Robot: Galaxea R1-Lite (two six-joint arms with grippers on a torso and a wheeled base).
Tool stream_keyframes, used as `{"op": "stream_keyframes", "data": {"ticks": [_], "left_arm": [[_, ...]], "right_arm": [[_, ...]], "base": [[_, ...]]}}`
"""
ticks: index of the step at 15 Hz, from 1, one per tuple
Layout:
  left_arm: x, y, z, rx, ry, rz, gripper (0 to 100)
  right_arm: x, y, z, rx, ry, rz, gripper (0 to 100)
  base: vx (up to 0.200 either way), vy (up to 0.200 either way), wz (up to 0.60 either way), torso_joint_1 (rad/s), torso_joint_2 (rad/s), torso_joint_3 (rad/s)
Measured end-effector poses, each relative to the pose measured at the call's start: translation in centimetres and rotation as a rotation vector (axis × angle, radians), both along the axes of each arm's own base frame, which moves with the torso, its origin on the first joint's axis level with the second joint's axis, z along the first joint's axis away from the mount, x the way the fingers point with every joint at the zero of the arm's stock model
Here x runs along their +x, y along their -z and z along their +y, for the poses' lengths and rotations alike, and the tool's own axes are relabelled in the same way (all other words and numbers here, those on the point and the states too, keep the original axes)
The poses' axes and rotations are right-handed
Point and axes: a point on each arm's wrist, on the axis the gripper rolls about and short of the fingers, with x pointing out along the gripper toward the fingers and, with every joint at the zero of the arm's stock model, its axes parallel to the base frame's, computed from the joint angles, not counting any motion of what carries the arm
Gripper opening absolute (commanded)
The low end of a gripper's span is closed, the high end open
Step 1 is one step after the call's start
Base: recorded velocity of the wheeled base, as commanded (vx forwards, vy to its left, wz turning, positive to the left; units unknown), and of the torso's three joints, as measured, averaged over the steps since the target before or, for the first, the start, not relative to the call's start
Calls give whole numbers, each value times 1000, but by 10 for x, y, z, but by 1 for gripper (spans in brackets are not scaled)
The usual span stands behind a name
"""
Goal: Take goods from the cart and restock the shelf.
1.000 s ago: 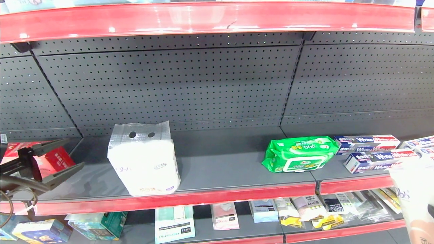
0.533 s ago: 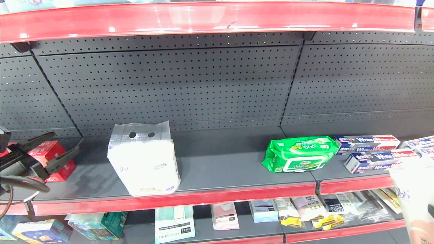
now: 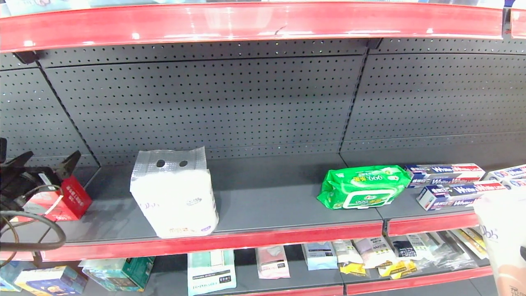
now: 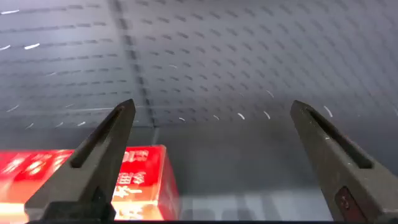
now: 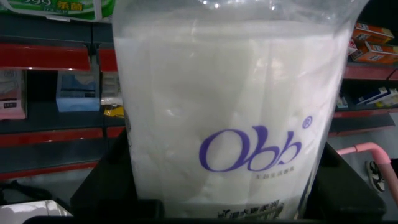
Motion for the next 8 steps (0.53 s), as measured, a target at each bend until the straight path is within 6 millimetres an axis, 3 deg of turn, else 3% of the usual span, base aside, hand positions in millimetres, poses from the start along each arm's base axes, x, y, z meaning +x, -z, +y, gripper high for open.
{"op": "stream_keyframes", "data": {"ticks": [3, 8], "left_arm": [[3, -5, -34, -134, 75, -24, 100], [-32, -8, -68, -148, 320, 18, 100]], "right_arm": [[-1, -3, 1, 6, -19, -20, 0], [-1, -5, 1, 27, -54, -36, 0]], "base": [[0, 0, 0, 0, 0, 0], [0, 0, 0, 0, 0, 0]]}}
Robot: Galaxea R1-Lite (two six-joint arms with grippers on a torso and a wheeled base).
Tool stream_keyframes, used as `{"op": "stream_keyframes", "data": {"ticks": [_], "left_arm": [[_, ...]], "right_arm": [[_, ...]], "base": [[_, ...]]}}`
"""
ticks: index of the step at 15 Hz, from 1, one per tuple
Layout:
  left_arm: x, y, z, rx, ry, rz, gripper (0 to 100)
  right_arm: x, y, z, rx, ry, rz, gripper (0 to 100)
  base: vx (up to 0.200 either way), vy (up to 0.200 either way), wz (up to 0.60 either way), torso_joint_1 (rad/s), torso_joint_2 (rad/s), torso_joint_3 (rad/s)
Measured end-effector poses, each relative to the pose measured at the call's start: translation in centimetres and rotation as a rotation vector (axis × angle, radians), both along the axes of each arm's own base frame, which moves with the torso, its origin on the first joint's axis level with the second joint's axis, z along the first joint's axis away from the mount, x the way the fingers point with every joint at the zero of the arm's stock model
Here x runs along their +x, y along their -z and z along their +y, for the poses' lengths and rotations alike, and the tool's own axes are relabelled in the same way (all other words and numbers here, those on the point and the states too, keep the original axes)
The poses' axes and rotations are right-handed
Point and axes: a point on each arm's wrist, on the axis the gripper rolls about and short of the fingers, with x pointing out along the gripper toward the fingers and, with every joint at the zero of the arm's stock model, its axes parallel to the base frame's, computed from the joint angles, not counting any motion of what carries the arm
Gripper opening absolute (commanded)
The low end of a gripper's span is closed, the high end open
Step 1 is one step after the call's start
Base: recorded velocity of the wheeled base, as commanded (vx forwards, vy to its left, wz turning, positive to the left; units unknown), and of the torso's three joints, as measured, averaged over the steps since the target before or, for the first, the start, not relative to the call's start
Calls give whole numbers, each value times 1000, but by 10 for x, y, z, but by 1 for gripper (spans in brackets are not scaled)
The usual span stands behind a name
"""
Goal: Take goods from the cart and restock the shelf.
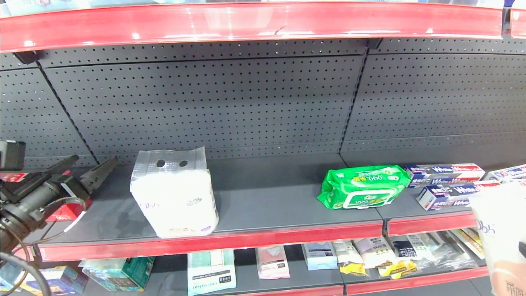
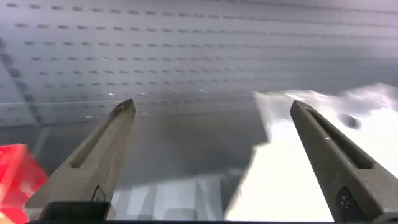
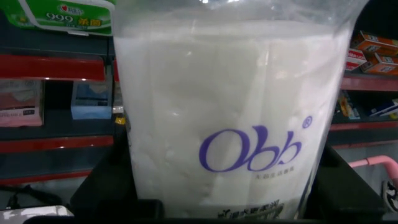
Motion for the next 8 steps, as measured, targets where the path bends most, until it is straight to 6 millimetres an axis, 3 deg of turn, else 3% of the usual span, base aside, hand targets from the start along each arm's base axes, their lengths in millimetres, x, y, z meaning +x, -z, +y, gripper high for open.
{"op": "stream_keyframes", "data": {"ticks": [8], "left_arm": [[-77, -5, -34, -17, 340, 91, 100]], "right_arm": [[1, -8, 1, 16, -34, -37, 0]], "base": [[0, 0, 0, 0, 0, 0]]}}
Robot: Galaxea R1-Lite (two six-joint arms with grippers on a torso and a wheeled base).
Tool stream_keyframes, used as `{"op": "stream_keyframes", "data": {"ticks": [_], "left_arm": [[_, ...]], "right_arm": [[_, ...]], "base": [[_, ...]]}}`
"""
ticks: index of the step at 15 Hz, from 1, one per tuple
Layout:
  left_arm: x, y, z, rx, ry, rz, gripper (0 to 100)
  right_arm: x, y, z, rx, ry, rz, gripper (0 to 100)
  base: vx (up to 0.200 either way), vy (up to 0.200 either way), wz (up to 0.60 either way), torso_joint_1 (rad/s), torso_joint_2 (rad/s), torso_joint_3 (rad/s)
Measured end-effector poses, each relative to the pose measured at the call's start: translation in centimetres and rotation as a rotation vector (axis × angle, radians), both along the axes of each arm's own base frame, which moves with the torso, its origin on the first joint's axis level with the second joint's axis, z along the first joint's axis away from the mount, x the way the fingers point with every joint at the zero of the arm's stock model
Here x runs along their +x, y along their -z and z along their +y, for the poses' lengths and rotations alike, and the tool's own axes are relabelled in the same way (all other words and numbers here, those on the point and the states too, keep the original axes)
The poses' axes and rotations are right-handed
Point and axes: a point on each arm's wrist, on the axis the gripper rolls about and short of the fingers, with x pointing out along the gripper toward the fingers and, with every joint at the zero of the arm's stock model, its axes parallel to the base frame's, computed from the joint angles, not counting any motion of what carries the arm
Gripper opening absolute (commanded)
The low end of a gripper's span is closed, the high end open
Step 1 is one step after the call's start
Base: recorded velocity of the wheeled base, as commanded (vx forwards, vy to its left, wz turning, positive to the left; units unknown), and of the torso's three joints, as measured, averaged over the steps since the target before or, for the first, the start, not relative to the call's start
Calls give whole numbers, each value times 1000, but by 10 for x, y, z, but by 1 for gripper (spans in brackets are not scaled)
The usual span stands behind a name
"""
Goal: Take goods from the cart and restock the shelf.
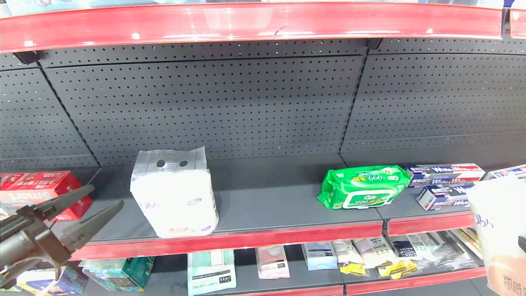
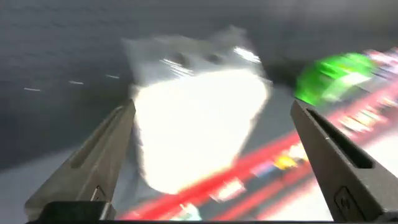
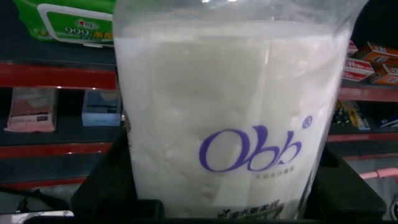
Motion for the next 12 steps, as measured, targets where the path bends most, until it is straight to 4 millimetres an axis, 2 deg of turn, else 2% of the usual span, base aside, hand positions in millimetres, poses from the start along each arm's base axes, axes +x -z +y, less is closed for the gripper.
{"op": "stream_keyframes", "data": {"ticks": [4, 6, 8, 10, 12], "left_arm": [[-43, 3, -15, -24, 109, 103, 100], [-70, 12, -21, -38, 133, 246, 100], [-94, 9, -25, -6, 127, 291, 100], [-111, 1, -26, 92, 14, 218, 100], [-119, -3, -24, 145, -144, 161, 100]], "right_arm": [[2, -8, 1, 8, -55, -18, 0], [5, -12, 1, 10, -64, -23, 0], [10, -14, 1, 14, -73, -15, 0], [13, -15, 3, 20, -96, -4, 0], [15, -14, 3, 23, -107, 5, 0]], "base": [[0, 0, 0, 0, 0, 0], [0, 0, 0, 0, 0, 0], [0, 0, 0, 0, 0, 0], [0, 0, 0, 0, 0, 0], [0, 0, 0, 0, 0, 0]]}}
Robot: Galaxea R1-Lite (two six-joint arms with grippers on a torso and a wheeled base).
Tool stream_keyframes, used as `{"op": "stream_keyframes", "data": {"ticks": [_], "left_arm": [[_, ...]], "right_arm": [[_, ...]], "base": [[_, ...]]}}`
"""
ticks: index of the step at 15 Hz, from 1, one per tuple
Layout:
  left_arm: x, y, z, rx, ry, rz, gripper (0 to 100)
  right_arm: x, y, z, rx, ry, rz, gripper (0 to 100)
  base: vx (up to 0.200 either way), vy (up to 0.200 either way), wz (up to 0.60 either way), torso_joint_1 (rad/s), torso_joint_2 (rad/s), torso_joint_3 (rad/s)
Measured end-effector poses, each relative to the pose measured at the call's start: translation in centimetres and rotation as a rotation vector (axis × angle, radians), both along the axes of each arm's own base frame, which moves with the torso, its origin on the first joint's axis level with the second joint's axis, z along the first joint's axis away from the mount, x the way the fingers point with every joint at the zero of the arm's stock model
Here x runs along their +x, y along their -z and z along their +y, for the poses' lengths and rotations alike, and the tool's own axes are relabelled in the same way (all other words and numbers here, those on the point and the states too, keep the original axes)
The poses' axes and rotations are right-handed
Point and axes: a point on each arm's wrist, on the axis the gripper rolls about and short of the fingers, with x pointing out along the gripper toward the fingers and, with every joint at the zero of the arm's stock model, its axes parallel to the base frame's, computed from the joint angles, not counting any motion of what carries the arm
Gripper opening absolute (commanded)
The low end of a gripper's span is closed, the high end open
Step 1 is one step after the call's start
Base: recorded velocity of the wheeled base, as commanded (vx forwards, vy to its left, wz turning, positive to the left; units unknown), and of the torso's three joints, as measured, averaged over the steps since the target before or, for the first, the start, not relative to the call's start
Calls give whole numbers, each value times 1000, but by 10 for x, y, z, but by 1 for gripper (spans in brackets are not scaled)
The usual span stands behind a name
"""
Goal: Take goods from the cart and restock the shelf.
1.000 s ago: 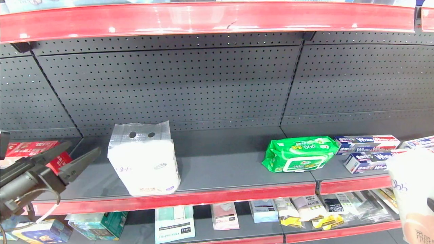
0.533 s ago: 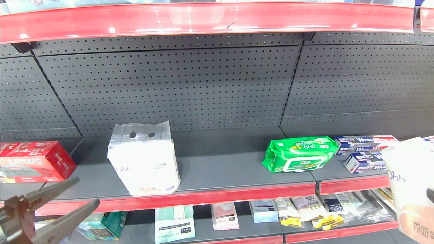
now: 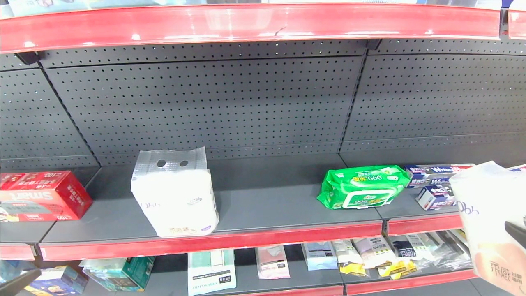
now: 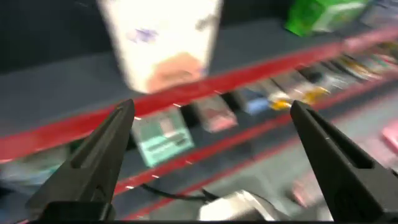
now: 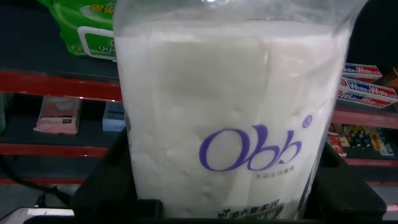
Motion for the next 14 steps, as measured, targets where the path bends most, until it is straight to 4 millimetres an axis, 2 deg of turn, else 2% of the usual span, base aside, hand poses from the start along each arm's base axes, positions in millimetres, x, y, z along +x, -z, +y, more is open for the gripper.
{"op": "stream_keyframes", "data": {"ticks": [2, 6, 7, 9, 11, 14], "left_arm": [[-7, -1, -1, 17, -38, -48, 100], [-29, 0, -4, 6, 140, -55, 100], [-32, -3, -3, 15, 130, -63, 100], [-33, 0, 1, 47, -21, -56, 100], [-38, 13, 1, 62, -19, -61, 100], [-46, 46, 2, 84, 23, -67, 100]], "right_arm": [[1, -1, 0, -1, -3, 2, 0], [6, -7, 0, -1, -1, -5, 0], [10, -11, 0, 0, 0, -7, 0], [16, -17, 0, 3, 1, -12, 0], [17, -18, 0, 5, 1, -6, 0], [18, -18, 0, 2, -17, -5, 0]], "base": [[0, 0, 0, 0, 0, 0], [0, 0, 0, 0, 0, 0], [0, 0, 0, 0, 0, 0], [0, 0, 0, 0, 0, 0], [0, 0, 0, 0, 0, 0], [0, 0, 0, 0, 0, 0]]}}
